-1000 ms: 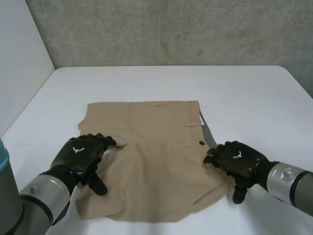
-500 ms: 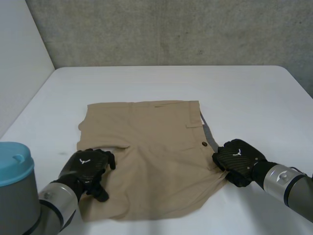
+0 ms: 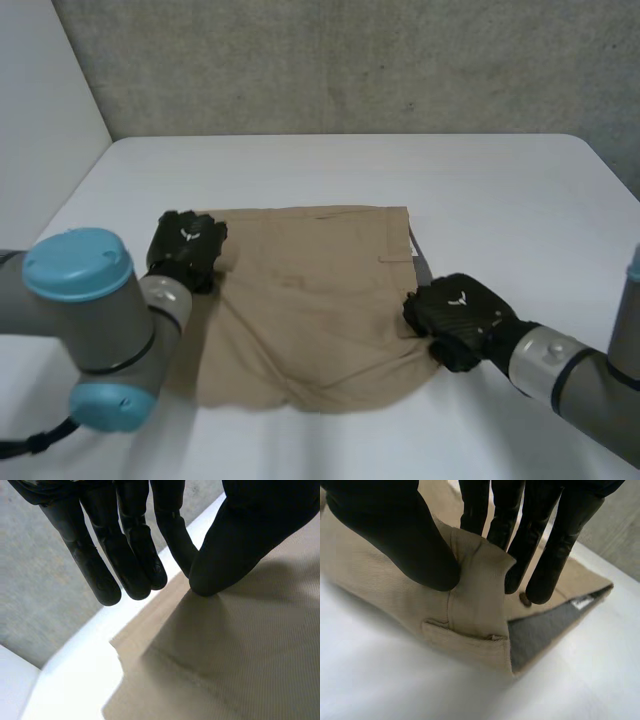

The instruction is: Fold the shorts.

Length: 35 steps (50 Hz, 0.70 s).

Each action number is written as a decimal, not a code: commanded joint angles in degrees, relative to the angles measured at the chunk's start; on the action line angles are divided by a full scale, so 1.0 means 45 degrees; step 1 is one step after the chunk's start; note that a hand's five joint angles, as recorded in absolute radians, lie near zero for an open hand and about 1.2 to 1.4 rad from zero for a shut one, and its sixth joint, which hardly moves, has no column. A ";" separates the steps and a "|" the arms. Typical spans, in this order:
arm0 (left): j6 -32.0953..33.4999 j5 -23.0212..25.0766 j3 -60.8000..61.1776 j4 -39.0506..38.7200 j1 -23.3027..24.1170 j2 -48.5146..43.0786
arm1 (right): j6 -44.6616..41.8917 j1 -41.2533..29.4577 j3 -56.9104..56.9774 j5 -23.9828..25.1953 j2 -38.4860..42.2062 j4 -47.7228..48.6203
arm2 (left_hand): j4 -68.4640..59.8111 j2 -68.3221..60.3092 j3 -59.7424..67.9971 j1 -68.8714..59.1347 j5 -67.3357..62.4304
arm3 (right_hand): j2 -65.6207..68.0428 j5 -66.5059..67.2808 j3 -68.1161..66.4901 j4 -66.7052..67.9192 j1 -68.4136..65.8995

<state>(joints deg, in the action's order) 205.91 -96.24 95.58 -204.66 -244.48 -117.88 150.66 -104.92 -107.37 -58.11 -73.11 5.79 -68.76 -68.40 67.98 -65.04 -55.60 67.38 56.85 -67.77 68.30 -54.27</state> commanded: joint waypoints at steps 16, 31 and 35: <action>0.0180 0.0019 0.0571 0.0635 -0.0067 0.2244 | 0.3142 -0.2797 0.3645 -0.5699 0.2300 0.0764 | 1.0881 1.0799 -1.0707 1.0053 1.0178 | 0.2804 0.2922 -0.2718 0.2600 -0.5718; -0.3275 0.0526 0.4482 0.4639 0.0011 0.6528 | 0.3239 -0.2798 0.3665 -0.5798 0.2339 0.0784 | 0.5834 0.5753 -0.5660 0.5006 0.5132 | 0.2804 0.2922 -0.2718 0.2600 -0.5718; -0.3941 0.1209 0.4911 0.5032 -0.0222 0.6470 | 0.3220 -0.2817 0.3665 -0.5778 0.2339 0.0784 | 0.7023 0.6942 -0.6849 0.6195 0.6321 | 0.2804 0.2922 -0.2718 0.2600 -0.5718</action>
<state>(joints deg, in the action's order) 193.73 -94.34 115.17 -185.50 -244.62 -88.52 165.16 -117.53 -90.84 -84.22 -62.51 9.31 -35.99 -35.86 35.76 -36.63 -25.73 67.38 57.23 -67.77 68.30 -54.27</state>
